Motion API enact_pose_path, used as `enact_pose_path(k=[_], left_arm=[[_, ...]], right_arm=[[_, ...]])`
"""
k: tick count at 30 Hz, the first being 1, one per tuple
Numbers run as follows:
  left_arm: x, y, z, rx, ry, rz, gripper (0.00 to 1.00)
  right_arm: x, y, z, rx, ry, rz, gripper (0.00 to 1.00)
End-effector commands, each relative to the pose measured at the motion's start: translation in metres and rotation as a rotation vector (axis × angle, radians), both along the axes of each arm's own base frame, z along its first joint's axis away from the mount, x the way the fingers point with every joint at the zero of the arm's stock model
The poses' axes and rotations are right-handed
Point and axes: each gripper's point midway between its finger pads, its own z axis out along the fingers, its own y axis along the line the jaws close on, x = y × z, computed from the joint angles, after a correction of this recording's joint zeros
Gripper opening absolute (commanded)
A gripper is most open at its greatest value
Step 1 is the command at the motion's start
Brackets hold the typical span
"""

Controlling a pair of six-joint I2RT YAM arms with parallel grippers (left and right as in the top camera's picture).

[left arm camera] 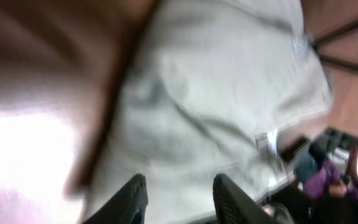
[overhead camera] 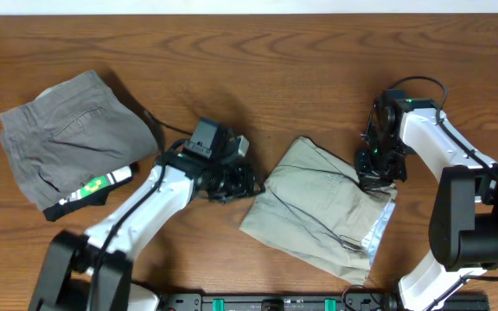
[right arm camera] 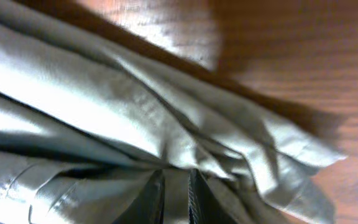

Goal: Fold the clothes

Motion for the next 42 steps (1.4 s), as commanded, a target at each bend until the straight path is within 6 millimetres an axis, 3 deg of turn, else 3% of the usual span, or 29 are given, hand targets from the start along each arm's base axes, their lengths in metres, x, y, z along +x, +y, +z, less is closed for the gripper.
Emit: enact_pose_path(k=[1,8,13,16,24,27,34,36,39,42], left_arm=[[-0.017,-0.002,0.016,0.021,-0.044,-0.071,0.37],[-0.040,-0.023,0.002,0.136,-0.122,-0.189,0.36],[-0.048,-0.058,-0.011,0.115,-0.143,-0.234,0.36],[-0.053,-0.072,-0.028,0.119,-0.114,-0.242,0.36],[-0.067,-0.063,-0.084,0.238,0.062,-0.202,0.36],[-0.045,-0.046,-0.095,0.292,0.030,-0.157,0.36],[0.044,0.017,-0.093,0.331,-0.102,0.029,0.36],[0.066,0.031,-0.085,0.290,-0.109,0.082,0.36],[0.085,0.032,-0.058,0.117,-0.099,0.085,0.38],[0.093,0.039,-0.034,0.054,-0.089,0.094,0.49]], right_arm=[[0.013,-0.007,0.013,-0.028,-0.086,0.031,0.13],[0.034,-0.006,0.030,-0.023,-0.218,0.029,0.14],[0.041,-0.005,0.051,-0.020,-0.304,0.028,0.15],[0.043,-0.005,0.063,-0.018,-0.344,0.028,0.15],[0.041,-0.005,0.079,-0.016,-0.386,0.026,0.17],[0.038,-0.005,0.078,-0.016,-0.375,0.027,0.17],[0.034,-0.005,0.078,-0.012,-0.359,0.028,0.17],[0.034,-0.004,0.078,-0.009,-0.359,0.027,0.17],[0.034,-0.004,0.078,-0.009,-0.359,0.028,0.18],[0.034,-0.004,0.078,-0.010,-0.359,0.027,0.19]])
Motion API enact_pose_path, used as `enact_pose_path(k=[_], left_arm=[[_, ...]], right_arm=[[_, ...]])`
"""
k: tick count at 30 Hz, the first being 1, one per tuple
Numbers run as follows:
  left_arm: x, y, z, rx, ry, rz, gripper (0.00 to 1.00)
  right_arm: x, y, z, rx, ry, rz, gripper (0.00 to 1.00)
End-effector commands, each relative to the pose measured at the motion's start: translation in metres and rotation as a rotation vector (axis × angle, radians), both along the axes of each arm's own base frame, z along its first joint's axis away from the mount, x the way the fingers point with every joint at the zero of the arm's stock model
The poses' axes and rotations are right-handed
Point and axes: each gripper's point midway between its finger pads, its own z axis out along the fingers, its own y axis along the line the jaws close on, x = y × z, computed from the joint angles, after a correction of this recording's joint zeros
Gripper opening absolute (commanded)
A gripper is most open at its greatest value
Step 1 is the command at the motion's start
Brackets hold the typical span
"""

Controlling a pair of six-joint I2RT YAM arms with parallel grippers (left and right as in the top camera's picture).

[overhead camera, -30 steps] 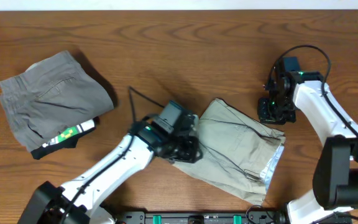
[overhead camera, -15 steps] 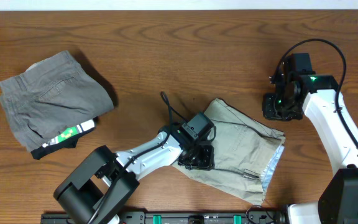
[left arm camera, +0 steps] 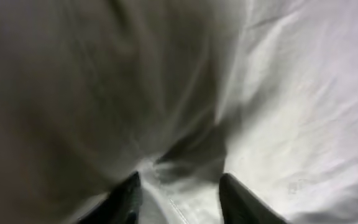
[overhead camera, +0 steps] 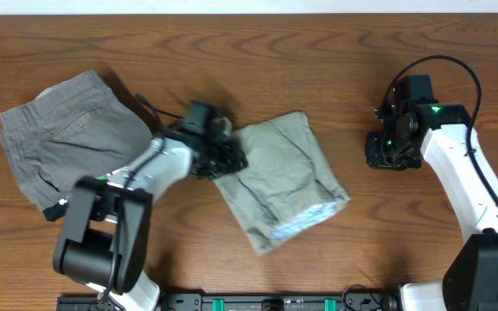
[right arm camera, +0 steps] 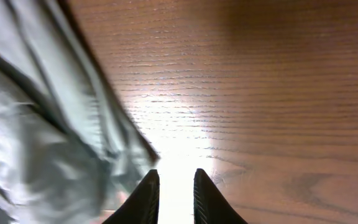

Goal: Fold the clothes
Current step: 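Grasp the folded khaki trousers' left edge with the left gripper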

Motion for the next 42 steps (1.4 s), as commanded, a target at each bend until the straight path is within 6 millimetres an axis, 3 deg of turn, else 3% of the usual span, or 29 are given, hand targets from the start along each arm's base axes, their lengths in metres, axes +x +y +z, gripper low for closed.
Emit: enact_pose_path(k=[1,4,6,8,12,16,21,25,31,34,36,38,39,40,42], left_arm=[[0.008,0.001,0.027,-0.067,-0.046,-0.056,0.53],[0.011,0.014,0.050,-0.049,-0.097,-0.039,0.70],[0.010,0.024,0.062,-0.020,-0.121,-0.015,0.75],[0.004,0.039,0.070,0.043,-0.129,0.015,0.86],[-0.011,0.060,0.071,0.153,-0.089,0.055,0.92],[-0.028,0.063,0.056,0.167,0.014,0.079,0.95],[-0.046,0.067,0.021,0.177,0.175,0.201,0.98],[-0.047,0.062,-0.003,0.148,0.204,0.235,0.99],[-0.046,0.040,-0.023,0.033,0.241,0.198,1.00],[-0.044,0.022,-0.028,-0.031,0.244,0.154,0.90],[-0.043,0.009,-0.030,-0.063,0.234,0.120,0.69],[-0.042,0.001,-0.032,-0.066,0.211,0.091,0.29],[-0.041,-0.001,-0.032,-0.068,0.196,0.076,0.19],[-0.039,-0.002,-0.031,-0.071,0.182,0.069,0.08],[-0.035,-0.002,-0.028,-0.069,0.163,0.065,0.06]], right_arm=[[0.002,-0.001,0.007,0.000,-0.026,0.012,0.21],[0.003,-0.001,0.007,0.000,-0.029,0.012,0.22],[0.004,-0.002,0.007,-0.004,-0.030,0.010,0.23],[0.003,-0.002,0.007,-0.004,-0.030,0.011,0.24],[0.003,-0.001,0.007,-0.003,-0.030,0.011,0.24],[0.003,-0.001,0.007,-0.004,-0.028,0.011,0.24],[-0.001,-0.002,0.006,-0.004,-0.013,0.011,0.24],[-0.001,-0.002,0.006,-0.004,-0.012,0.011,0.24],[-0.001,-0.002,0.006,-0.004,-0.013,0.011,0.24],[-0.001,-0.002,0.006,-0.004,-0.012,0.011,0.24],[-0.001,-0.002,0.006,-0.004,-0.012,0.011,0.24],[-0.001,-0.002,0.006,-0.004,-0.012,0.011,0.24],[-0.001,-0.002,0.006,-0.004,-0.012,0.011,0.24],[-0.001,-0.002,0.006,-0.004,-0.012,0.011,0.24],[-0.001,-0.002,0.006,-0.004,-0.012,0.011,0.24]])
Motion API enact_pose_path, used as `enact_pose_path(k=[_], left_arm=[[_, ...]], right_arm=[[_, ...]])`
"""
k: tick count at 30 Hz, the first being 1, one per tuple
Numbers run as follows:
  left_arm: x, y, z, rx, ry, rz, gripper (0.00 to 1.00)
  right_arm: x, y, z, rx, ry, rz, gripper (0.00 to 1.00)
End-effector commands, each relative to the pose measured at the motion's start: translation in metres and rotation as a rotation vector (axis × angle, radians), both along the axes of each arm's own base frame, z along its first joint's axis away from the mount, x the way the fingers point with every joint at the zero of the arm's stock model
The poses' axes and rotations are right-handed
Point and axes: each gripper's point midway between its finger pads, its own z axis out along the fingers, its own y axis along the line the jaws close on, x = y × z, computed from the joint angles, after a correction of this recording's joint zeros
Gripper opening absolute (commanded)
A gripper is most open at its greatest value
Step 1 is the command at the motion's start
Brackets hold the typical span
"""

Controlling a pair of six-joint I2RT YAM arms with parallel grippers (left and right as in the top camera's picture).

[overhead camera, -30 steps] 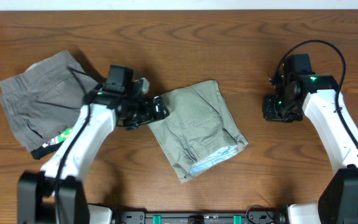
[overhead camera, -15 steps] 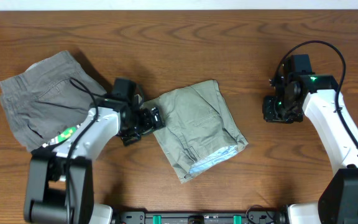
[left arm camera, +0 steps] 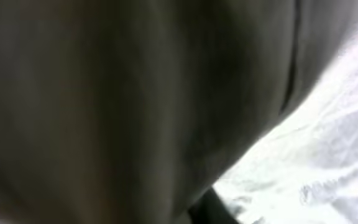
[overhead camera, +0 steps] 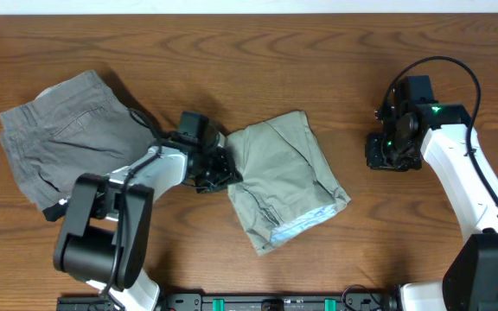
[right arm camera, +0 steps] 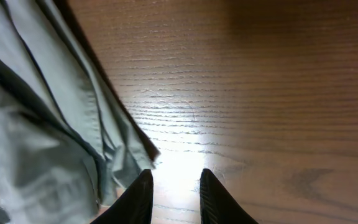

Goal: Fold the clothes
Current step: 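Grasp the folded khaki trousers' left edge with the left gripper, then carry the trousers leftward and drop them onto the grey shorts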

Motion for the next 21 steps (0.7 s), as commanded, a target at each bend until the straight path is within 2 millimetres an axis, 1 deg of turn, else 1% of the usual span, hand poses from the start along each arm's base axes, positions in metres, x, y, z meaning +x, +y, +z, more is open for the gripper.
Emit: enact_pose_path(k=[1,3,4,5,7,11,12,15,17,21], left_arm=[[-0.005,0.001,-0.003,0.011,-0.007,-0.038,0.06],[0.001,0.006,0.008,0.024,-0.040,-0.052,0.06],[0.005,0.012,0.016,0.052,-0.062,-0.058,0.06],[0.008,0.020,0.023,0.089,-0.081,-0.065,0.06],[0.015,0.041,0.042,0.196,-0.131,-0.073,0.06],[0.031,0.089,0.099,0.414,-0.260,-0.080,0.06],[0.035,0.105,0.120,0.471,-0.301,-0.075,0.06],[0.042,0.134,0.166,0.558,-0.399,-0.072,0.06],[0.047,0.154,0.194,0.614,-0.459,-0.043,0.06],[0.056,0.190,0.238,0.708,-0.560,0.034,0.06]], right_arm=[[0.002,-0.001,0.007,-0.003,-0.025,0.010,0.24],[0.002,-0.001,0.006,-0.003,-0.023,0.010,0.24],[0.002,-0.001,0.006,-0.003,-0.023,0.010,0.24],[0.002,-0.001,0.006,-0.003,-0.023,0.010,0.24],[0.002,-0.001,0.006,-0.003,-0.023,0.010,0.24],[0.001,-0.002,0.006,-0.003,-0.021,0.010,0.24],[0.001,-0.002,0.006,-0.003,-0.019,0.010,0.24],[0.001,-0.002,0.006,-0.003,-0.018,0.010,0.24],[0.001,-0.002,0.006,-0.003,-0.018,0.010,0.25],[0.000,-0.002,0.006,-0.004,-0.015,0.010,0.25]])
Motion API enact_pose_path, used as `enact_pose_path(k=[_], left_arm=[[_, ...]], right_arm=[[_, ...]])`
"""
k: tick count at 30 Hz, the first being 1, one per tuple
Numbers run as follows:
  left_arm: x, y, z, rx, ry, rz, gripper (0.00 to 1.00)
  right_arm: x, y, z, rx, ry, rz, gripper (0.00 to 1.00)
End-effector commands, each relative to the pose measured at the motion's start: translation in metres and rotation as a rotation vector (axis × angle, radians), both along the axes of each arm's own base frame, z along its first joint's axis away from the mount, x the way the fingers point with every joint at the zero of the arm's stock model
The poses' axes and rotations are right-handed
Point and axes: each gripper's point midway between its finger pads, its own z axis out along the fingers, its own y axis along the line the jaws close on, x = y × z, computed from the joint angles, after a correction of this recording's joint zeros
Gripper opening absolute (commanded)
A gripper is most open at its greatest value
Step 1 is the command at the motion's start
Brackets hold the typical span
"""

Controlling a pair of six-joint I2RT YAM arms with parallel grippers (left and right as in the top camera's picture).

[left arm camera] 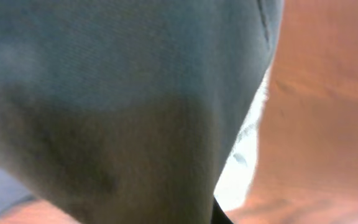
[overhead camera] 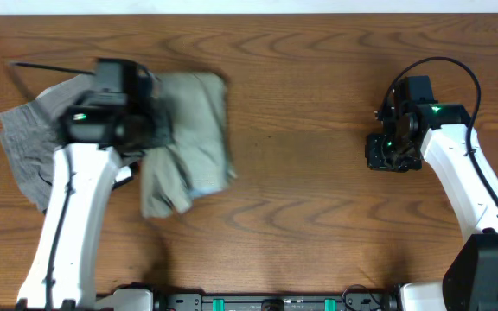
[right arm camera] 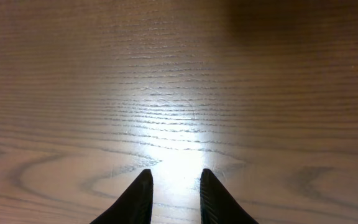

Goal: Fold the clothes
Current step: 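Carry the trousers leftward and drop them onto the grey shorts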

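Note:
Folded light green shorts (overhead camera: 193, 138) lie bunched at the left of the table, their left edge against the grey shorts (overhead camera: 26, 147). My left gripper (overhead camera: 156, 128) is at that left edge, shut on the light shorts. In the left wrist view their cloth (left arm camera: 135, 93) fills almost the whole frame and hides the fingers. Far to the right, my right gripper (overhead camera: 393, 154) is low over bare wood. Its fingers (right arm camera: 138, 196) are apart with nothing between them, gripper (right arm camera: 174, 190) open.
The wooden table (overhead camera: 318, 199) stretches between the two arms. A black rail (overhead camera: 275, 302) runs along its front edge. My left arm (overhead camera: 67, 216) crosses the lower edge of the grey shorts.
My left gripper has gone from mid-table to the far left, and the light shorts came with it, now against the grey shorts. They have left the right wrist view. The right arm has not moved.
First both grippers held the light shorts right of centre, the left at a left corner and the right at the upper right. Then the right one had let go and stood apart while the shorts lay turned, further left. Now they are beside the grey shorts.

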Motion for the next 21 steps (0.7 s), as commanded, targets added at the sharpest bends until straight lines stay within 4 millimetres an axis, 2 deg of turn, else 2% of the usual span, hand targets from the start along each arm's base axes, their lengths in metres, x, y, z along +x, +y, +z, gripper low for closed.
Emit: enact_pose_path(k=[1,5,9,15,21], left_arm=[[0.011,0.044,0.044,0.158,-0.131,0.031,0.06],[0.026,0.079,0.071,0.190,-0.237,0.105,0.06],[0.037,0.120,0.087,0.223,-0.323,0.200,0.06],[0.032,0.171,0.086,0.248,-0.329,0.332,0.06],[0.025,0.206,0.069,0.235,-0.278,0.435,0.06]], right_arm=[[0.001,-0.002,0.006,-0.003,-0.020,0.010,0.24],[0.000,-0.001,0.006,-0.003,-0.017,0.011,0.25],[-0.002,-0.002,0.006,-0.004,-0.009,0.010,0.25],[-0.002,-0.002,0.006,-0.004,-0.006,0.011,0.25],[-0.003,-0.002,0.006,-0.004,-0.004,0.011,0.25]])
